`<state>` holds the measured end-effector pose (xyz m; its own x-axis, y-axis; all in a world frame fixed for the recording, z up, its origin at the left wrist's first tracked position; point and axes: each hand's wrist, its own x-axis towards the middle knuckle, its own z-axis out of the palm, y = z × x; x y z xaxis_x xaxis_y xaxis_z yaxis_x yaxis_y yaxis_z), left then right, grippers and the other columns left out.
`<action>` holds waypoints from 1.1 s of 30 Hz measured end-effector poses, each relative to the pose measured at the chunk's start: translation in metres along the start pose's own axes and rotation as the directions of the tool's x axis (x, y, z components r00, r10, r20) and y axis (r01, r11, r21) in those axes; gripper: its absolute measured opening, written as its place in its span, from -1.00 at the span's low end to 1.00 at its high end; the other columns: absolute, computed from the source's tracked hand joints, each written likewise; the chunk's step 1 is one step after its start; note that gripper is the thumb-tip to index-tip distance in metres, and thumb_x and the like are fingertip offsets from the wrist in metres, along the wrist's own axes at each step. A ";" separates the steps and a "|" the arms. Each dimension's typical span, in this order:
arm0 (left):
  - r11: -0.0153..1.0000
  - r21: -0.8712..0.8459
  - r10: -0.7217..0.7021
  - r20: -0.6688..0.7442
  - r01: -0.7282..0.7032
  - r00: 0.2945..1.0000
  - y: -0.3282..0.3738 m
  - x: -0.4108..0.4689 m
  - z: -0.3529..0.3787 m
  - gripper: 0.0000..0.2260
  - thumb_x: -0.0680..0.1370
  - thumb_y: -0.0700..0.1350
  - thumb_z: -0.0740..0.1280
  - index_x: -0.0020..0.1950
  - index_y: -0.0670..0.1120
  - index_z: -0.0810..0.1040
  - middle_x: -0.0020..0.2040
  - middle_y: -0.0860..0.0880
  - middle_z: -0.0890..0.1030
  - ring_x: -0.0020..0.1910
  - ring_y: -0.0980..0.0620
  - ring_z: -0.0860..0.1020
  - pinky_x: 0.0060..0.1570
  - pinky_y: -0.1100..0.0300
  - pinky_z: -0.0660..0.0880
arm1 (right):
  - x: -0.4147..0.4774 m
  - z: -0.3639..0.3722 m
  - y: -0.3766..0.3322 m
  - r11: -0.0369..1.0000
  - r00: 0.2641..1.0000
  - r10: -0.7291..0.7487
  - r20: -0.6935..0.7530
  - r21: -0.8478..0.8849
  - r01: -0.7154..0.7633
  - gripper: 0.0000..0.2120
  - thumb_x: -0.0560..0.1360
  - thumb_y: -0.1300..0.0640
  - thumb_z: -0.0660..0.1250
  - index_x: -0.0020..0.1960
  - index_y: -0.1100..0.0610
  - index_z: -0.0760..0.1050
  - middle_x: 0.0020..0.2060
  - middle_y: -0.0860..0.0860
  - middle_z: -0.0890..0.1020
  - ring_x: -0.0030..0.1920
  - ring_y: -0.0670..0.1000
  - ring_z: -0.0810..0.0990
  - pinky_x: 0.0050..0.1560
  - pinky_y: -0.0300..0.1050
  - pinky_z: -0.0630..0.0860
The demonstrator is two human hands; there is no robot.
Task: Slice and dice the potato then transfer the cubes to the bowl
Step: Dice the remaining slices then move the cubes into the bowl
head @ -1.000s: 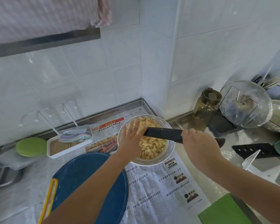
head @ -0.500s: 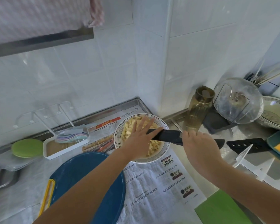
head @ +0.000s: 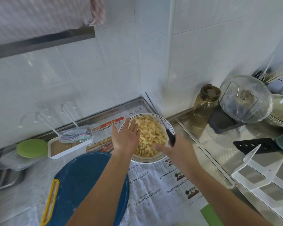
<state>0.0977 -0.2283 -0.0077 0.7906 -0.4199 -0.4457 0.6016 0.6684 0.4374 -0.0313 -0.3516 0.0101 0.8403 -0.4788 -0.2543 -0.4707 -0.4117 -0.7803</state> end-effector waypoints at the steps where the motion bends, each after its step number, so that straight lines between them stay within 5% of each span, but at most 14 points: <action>1: 1.000 0.004 -0.002 0.033 0.002 0.999 -0.004 -0.001 0.000 -0.38 0.63 0.26 -0.12 0.55 -0.11 0.16 0.54 -0.15 0.19 0.54 -0.11 0.07 0.51 -0.01 -0.02 | 0.002 0.009 -0.005 1.000 1.000 -0.014 -0.022 0.004 0.014 -0.48 0.30 -0.30 0.46 -0.05 0.06 0.36 -0.24 -0.07 0.51 -0.33 -0.12 0.47 -0.36 -0.26 0.50; 11: 0.990 0.112 -0.096 0.065 0.088 0.993 -0.011 -0.020 -0.011 -0.36 0.61 0.29 -0.10 0.52 -0.11 0.23 0.48 -0.15 0.31 0.49 -0.12 0.21 0.50 -0.05 0.05 | 0.028 0.051 -0.025 0.993 0.987 -0.097 -0.130 -0.076 0.087 -0.51 0.39 -0.27 0.41 -0.02 0.10 0.36 -0.30 -0.10 0.45 -0.33 -0.13 0.43 -0.39 -0.26 0.28; 14: 0.960 0.267 -0.081 -0.032 0.087 0.996 -0.004 -0.021 -0.017 -0.47 0.66 0.17 -0.02 0.45 -0.18 0.32 0.42 -0.19 0.38 0.44 -0.17 0.29 0.47 -0.05 0.14 | 0.036 0.048 -0.022 0.990 0.984 -0.100 -0.150 -0.110 0.084 -0.57 0.47 -0.27 0.32 -0.06 0.10 0.35 -0.31 -0.08 0.44 -0.35 -0.11 0.41 -0.41 -0.24 0.26; 17: 0.880 0.475 0.052 -0.145 0.024 0.988 0.000 -0.014 -0.020 -0.65 0.68 -0.02 0.10 0.28 -0.20 0.51 0.27 -0.10 0.53 0.39 -0.09 0.36 0.39 0.05 0.24 | 0.037 0.049 -0.018 0.990 0.983 -0.104 -0.154 -0.110 0.087 -0.57 0.49 -0.30 0.26 -0.09 0.08 0.36 -0.30 -0.06 0.48 -0.32 -0.05 0.47 -0.39 -0.20 0.29; 21: 0.733 0.680 0.217 -0.242 0.006 0.946 0.007 -0.008 -0.014 -0.84 0.57 -0.06 0.34 0.04 -0.04 0.70 0.10 -0.05 0.63 0.05 0.05 0.52 0.16 0.17 0.37 | 0.035 0.049 -0.013 0.993 0.986 -0.096 -0.139 -0.081 0.085 -0.56 0.48 -0.34 0.22 -0.14 0.05 0.34 -0.32 -0.05 0.50 -0.29 -0.01 0.54 -0.30 -0.14 0.38; 23: 0.642 0.767 0.279 -0.242 0.007 0.929 0.009 -0.006 -0.012 -0.89 0.51 -0.18 0.40 -0.01 -0.06 0.70 0.11 -0.01 0.59 0.13 0.02 0.51 0.18 0.16 0.37 | 0.034 0.046 -0.009 0.993 0.984 -0.093 -0.152 -0.081 0.082 -0.56 0.48 -0.34 0.23 -0.16 0.05 0.34 -0.33 -0.05 0.50 -0.30 -0.02 0.53 -0.29 -0.12 0.43; 25: 0.558 0.829 0.319 -0.169 -0.040 0.932 0.008 0.000 -0.011 -0.72 0.51 -0.40 0.30 -0.05 -0.04 0.68 0.30 -0.01 0.52 0.34 -0.02 0.42 0.18 0.23 0.42 | 0.034 0.043 -0.005 0.991 0.984 -0.092 -0.150 -0.107 0.076 -0.56 0.47 -0.34 0.25 -0.12 0.05 0.36 -0.31 -0.06 0.53 -0.27 -0.02 0.56 -0.24 -0.06 0.52; 28: 0.342 0.936 0.347 -0.049 -0.078 0.937 0.006 0.004 -0.010 -0.50 0.48 -0.51 0.20 0.23 -0.03 0.60 0.51 -0.02 0.26 0.42 -0.04 0.34 -0.32 0.50 0.45 | 0.036 0.038 0.003 0.984 0.989 -0.065 -0.136 -0.172 0.042 -0.55 0.46 -0.34 0.26 -0.08 0.06 0.38 -0.27 -0.05 0.57 -0.24 -0.01 0.61 -0.16 0.02 0.61; 33: 0.279 0.952 0.395 0.004 -0.124 0.919 0.008 0.008 -0.022 -0.55 0.47 -0.36 0.40 0.32 -0.05 0.48 0.23 -0.07 0.56 -0.02 0.11 0.57 -0.24 0.32 0.50 | 0.034 0.035 0.015 0.980 0.993 -0.053 -0.102 -0.197 0.032 -0.57 0.50 -0.30 0.23 -0.06 0.09 0.39 -0.30 -0.04 0.54 -0.29 0.00 0.56 -0.21 0.01 0.59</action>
<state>0.1062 -0.2134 -0.0247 0.9643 -0.1241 -0.2341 0.1789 -0.3464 0.9209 -0.0009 -0.3470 -0.0301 0.8321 -0.5330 -0.1534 -0.4877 -0.5714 -0.6600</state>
